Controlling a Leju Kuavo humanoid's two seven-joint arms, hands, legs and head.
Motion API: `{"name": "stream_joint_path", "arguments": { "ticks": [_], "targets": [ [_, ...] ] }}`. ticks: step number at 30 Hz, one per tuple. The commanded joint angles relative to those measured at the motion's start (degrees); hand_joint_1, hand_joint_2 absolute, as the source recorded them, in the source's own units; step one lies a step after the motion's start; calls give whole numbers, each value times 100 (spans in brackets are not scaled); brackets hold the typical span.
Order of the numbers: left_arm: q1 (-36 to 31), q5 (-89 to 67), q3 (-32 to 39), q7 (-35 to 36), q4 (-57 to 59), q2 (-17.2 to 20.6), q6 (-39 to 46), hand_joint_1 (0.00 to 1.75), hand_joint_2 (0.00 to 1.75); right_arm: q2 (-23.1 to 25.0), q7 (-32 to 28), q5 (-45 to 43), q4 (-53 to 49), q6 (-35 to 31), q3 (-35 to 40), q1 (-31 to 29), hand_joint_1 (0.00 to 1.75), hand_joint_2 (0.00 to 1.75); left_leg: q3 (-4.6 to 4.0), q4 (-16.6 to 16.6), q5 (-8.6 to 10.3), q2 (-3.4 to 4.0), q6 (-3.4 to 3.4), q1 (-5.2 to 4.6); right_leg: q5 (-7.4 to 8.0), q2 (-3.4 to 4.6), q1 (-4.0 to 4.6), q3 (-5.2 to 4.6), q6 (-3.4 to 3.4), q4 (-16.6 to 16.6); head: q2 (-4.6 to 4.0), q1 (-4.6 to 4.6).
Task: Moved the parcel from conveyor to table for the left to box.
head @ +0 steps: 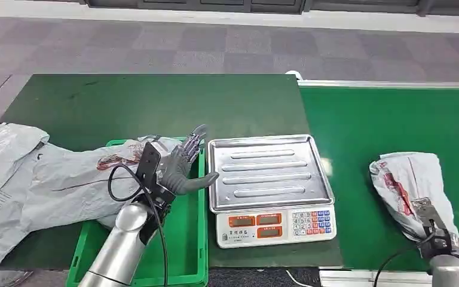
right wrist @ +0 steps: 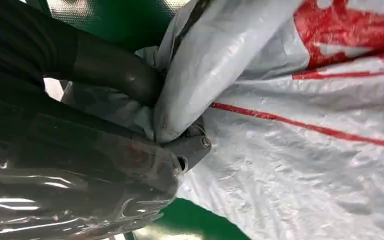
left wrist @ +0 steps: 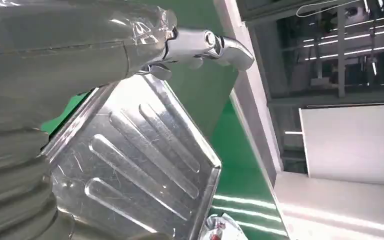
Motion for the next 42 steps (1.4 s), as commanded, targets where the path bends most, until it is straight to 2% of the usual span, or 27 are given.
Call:
{"name": "stream_joint_path", "arguments": {
  "ticks": [1,4,8,9,11,13,14,15,18,20,23,27,30,32,34,37,39,42],
  "targets": [
    [-373,-189,137,14,665,-33,227,0,175,557,-297,-158,-571,-185,-389,305,175,175,7,-10,1,-7,-12,5,-2,-12,5,11,-6,-11,0,0],
    [-356,-328,79,-14,739,-57,323,0,175,1208,-598,-292,-2479,-875,-450,567,175,175,5,-13,3,-3,-14,2,-1,-10,2,6,-5,-11,0,2],
    [-440,-488,-4,-47,814,-176,383,0,175,1784,-775,-644,-4761,-1211,-318,961,175,175,-13,-5,-7,18,-17,-9,-7,12,-10,-23,-9,14,0,2],
    [-491,-557,-36,-72,872,-183,447,0,175,1749,-854,-902,-5091,-1193,-254,1118,175,175,-23,0,-6,6,-12,-14,-8,3,-15,-32,-6,21,0,2],
    [-560,-631,-91,-167,980,-132,595,0,175,1289,-1092,-1638,-5399,-1223,-48,1586,175,175,-23,-2,-7,-4,-17,-17,-14,-9,-18,-37,-9,28,0,2],
    [-497,-599,-87,-253,965,-18,693,0,175,928,-1293,-2111,-5385,-1294,92,1737,175,175,-26,-2,-4,-42,-16,-17,-23,-46,-19,-31,-8,26,0,0],
    [-405,-586,-58,-275,930,51,739,0,175,866,-1512,-2226,-5381,-1304,277,1602,175,175,-23,-5,-3,-35,-11,-22,-20,-37,-23,-35,-4,24,0,0],
    [-341,-592,-54,-281,896,86,781,0,175,889,-1562,-2200,-5398,-1413,438,1478,175,175,-18,-9,-4,-37,-13,-22,-22,-41,-23,-27,-5,19,0,2],
    [-278,-652,-95,-330,848,89,884,0,175,912,-1432,-1679,-5603,-2038,1114,1347,175,175,-26,-8,-12,13,-10,-22,-12,19,-25,-41,2,24,0,2],
    [-338,-660,-106,-321,902,76,911,0,175,797,-1386,-1720,-5854,-2066,1324,1509,175,175,-16,-13,-18,51,-19,-20,-7,54,-23,-44,-3,24,0,2],
    [-434,-677,-139,-358,975,91,986,0,175,526,-1324,-2039,-5921,-2056,1545,1682,175,175,-32,-6,-9,11,-17,-20,-14,6,-23,-52,-1,29,0,2],
    [-467,-678,-159,-378,1010,106,1028,0,175,413,-1389,-2193,-5863,-2008,1687,1707,175,175,-30,-8,-10,1,-13,-19,-15,2,-21,-47,-1,24,0,2],
    [-599,-794,-231,-487,1081,123,1213,0,175,319,-1396,-2062,-5686,-1679,2679,1470,175,175,-21,-9,-14,29,-17,-17,-10,27,-19,-45,-4,23,0,2],
    [-640,-799,-255,-498,1111,120,1278,0,175,266,-1113,-1955,-5585,-1974,3109,1370,175,175,-25,-10,-12,46,-17,-18,-3,45,-19,-52,-3,25,0,2],
    [-690,-811,-295,-511,1137,135,1337,0,175,202,-1079,-2018,-5390,-1560,3787,1177,175,175,-26,-10,-11,44,-18,-16,-4,41,-18,-52,-4,26,0,2],
    [-750,-844,-326,-582,1104,117,1439,0,175,435,-911,-1695,-4932,-1239,4798,687,175,175,-31,-5,-9,53,-15,-12,1,49,-14,-59,-4,27,0,2],
    [-769,-860,-345,-587,1076,107,1474,0,175,495,-775,-1662,-4771,-1298,5166,528,175,175,-25,-12,-7,68,-21,-11,5,64,-13,-56,-7,26,0,2],
    [-899,-870,-387,-595,1215,65,1529,0,175,308,-659,-1640,-4502,-854,5928,301,175,175,-21,-15,0,68,-31,-11,11,62,-13,-61,-18,30,0,2]
  ]
}}
